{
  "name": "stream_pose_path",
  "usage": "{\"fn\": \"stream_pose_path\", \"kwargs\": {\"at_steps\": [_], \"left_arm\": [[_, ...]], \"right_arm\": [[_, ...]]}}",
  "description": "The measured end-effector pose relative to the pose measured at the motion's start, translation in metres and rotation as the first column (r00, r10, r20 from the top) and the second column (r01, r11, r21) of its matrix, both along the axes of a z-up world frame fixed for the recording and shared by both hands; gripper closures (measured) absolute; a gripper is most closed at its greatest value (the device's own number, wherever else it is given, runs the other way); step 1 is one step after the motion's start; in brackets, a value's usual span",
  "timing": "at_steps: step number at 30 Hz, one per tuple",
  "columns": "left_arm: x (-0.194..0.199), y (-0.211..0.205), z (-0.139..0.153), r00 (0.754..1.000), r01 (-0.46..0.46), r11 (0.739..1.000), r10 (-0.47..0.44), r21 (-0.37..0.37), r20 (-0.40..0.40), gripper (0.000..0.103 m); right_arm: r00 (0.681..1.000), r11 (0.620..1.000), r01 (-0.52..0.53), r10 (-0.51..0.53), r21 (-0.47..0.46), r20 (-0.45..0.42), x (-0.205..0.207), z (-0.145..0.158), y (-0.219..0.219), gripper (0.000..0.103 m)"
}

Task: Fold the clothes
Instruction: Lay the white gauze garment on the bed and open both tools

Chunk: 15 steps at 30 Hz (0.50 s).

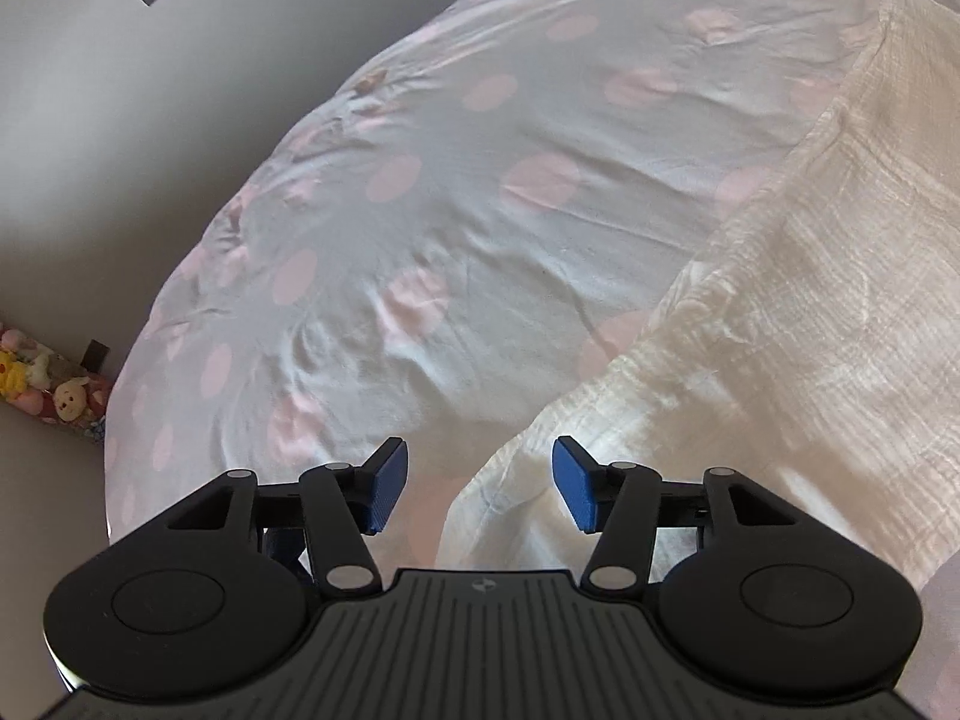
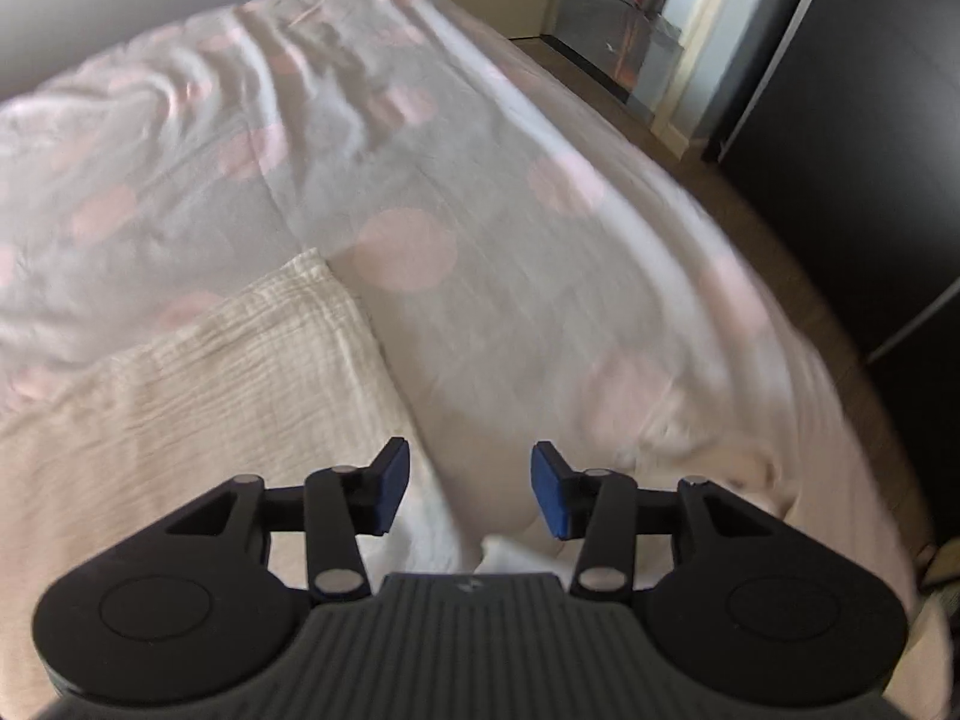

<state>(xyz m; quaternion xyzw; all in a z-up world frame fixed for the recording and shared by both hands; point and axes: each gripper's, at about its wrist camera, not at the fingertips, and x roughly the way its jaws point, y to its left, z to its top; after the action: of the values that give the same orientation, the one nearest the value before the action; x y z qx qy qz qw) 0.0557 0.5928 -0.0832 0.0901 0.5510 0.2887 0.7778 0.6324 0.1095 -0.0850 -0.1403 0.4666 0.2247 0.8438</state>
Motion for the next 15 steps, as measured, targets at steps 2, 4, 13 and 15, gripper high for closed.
{"fn": "stream_pose_path", "kwargs": {"at_steps": [2,4,13,15], "left_arm": [[-0.004,-0.014,0.009,1.0,-0.011,1.0,0.011,0.009,0.023,0.051],[-0.008,-0.028,0.018,0.998,-0.031,1.0,0.031,0.003,0.058,0.051],[-0.04,-0.074,0.001,0.972,-0.155,0.966,0.186,-0.206,0.143,0.051],[-0.054,-0.082,-0.004,0.959,-0.195,0.95,0.236,-0.243,0.155,0.051]], "right_arm": [[1.0,0.995,0.012,-0.011,0.094,-0.016,-0.02,0.007,-0.009,0.057],[1.0,0.987,-0.014,0.017,0.157,-0.018,-0.041,0.013,-0.012,0.064],[1.0,0.997,0.004,-0.003,0.082,-0.005,-0.033,-0.041,-0.003,0.08],[1.0,0.999,0.013,-0.012,0.042,-0.012,-0.032,-0.053,-0.005,0.083]]}}
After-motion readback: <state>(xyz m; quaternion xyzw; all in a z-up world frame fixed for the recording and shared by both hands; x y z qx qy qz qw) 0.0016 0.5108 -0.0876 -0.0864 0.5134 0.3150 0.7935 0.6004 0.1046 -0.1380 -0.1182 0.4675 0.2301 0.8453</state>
